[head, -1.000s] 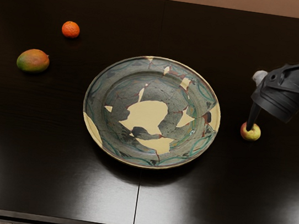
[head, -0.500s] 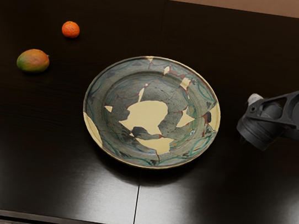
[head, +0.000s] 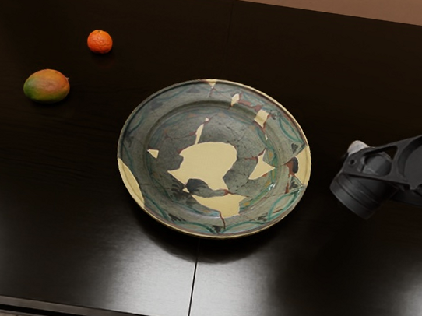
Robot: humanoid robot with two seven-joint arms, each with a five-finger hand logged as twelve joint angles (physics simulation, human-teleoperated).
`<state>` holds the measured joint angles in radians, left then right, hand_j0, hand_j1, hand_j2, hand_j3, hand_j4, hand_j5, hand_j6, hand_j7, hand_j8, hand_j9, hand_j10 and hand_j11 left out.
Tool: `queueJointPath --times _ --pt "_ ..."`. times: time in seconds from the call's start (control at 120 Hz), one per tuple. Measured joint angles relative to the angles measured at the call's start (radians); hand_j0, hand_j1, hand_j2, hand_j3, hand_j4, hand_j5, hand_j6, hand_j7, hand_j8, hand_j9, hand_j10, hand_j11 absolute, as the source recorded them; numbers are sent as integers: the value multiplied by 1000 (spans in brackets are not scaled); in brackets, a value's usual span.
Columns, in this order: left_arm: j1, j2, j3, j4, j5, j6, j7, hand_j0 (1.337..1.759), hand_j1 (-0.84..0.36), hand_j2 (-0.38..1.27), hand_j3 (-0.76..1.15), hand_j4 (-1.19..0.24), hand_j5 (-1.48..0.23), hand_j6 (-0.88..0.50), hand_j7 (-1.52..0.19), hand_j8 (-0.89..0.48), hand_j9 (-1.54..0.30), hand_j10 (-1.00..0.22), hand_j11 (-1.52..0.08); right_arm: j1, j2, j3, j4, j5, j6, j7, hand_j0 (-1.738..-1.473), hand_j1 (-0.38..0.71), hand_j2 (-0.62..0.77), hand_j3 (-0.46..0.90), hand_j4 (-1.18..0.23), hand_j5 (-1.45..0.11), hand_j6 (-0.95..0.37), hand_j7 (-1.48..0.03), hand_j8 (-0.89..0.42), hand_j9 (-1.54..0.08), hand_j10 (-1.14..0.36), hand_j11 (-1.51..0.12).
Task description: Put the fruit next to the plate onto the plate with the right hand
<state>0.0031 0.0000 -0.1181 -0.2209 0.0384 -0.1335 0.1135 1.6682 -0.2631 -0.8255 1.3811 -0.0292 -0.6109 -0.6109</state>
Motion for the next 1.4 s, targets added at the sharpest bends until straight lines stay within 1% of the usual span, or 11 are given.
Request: queueJointPath --times 0.425,0.992,1.033,1.075,1.083,1.125,1.158,1.242,1.267,1.308,1.4 --pt "0 0 0 0 0 0 0 1658 349 0 0 0 0 0 0 0 0 0 0 -21 -39 -9 1 -1 0 0 -1658 11 -59 0 -301 -391 -302 -391 -302 -391 -301 -391" --pt "0 0 0 0 0 0 0 1658 349 0 0 0 0 0 0 0 0 0 0 -24 -25 28 0 -2 0 0 -1658 17 -60 0 -306 -397 -307 -397 -306 -397 -306 -397" --pt "0 0 0 0 0 0 0 1658 349 0 0 0 0 0 0 0 0 0 0 -24 -25 32 0 0 0 0 -1658 65 -68 0 -346 -449 -346 -449 -346 -449 -346 -449" --pt "0 0 0 0 0 0 0 1658 349 0 0 0 0 0 0 0 0 0 0 -33 -28 50 0 2 -1 0 -1658 171 -85 0 -441 -558 -437 -565 -355 -564 -429 -565" --pt "0 0 0 0 0 0 0 1658 349 0 0 0 0 0 0 0 0 0 0 -36 -29 55 0 3 -1 -1 -1657 191 -88 1 -461 -578 -427 -582 -350 -564 -441 -586" --pt "0 0 0 0 0 0 0 1658 349 0 0 0 0 0 0 0 0 0 0 -52 -39 83 -1 7 -8 -5 -1649 268 -85 -2 -565 -642 -225 -833 -122 -851 -505 -673" --pt "0 0 0 0 0 0 0 1658 349 0 0 0 0 0 0 0 0 0 0 -61 -49 100 -1 8 -9 -6 -1646 299 -45 -2 -625 -696 -141 -946 -31 -963 -471 -737" --pt "0 0 0 0 0 0 0 1658 349 0 0 0 0 0 0 0 0 0 0 -75 -62 125 -1 7 -10 -7 -1640 363 2 -1 -739 -793 -43 -1062 66 -1085 -370 -854" --pt "0 0 0 0 0 0 0 1658 349 0 0 0 0 0 0 0 0 0 0 -77 -72 131 -1 5 -8 -5 -1641 376 23 -1 -758 -827 -84 -1031 32 -1065 -337 -906" --pt "0 0 0 0 0 0 0 1658 349 0 0 0 0 0 0 0 0 0 0 -83 -109 160 0 6 -4 -3 -1643 403 63 0 -774 -891 -215 -1050 -110 -1066 -282 -952" --pt "0 0 0 0 0 0 0 1658 349 0 0 0 0 0 0 0 0 0 0 -120 -236 282 0 4 1 -3 -1641 343 99 -1 -807 -985 -370 -1081 -225 -1101 -359 -1028"
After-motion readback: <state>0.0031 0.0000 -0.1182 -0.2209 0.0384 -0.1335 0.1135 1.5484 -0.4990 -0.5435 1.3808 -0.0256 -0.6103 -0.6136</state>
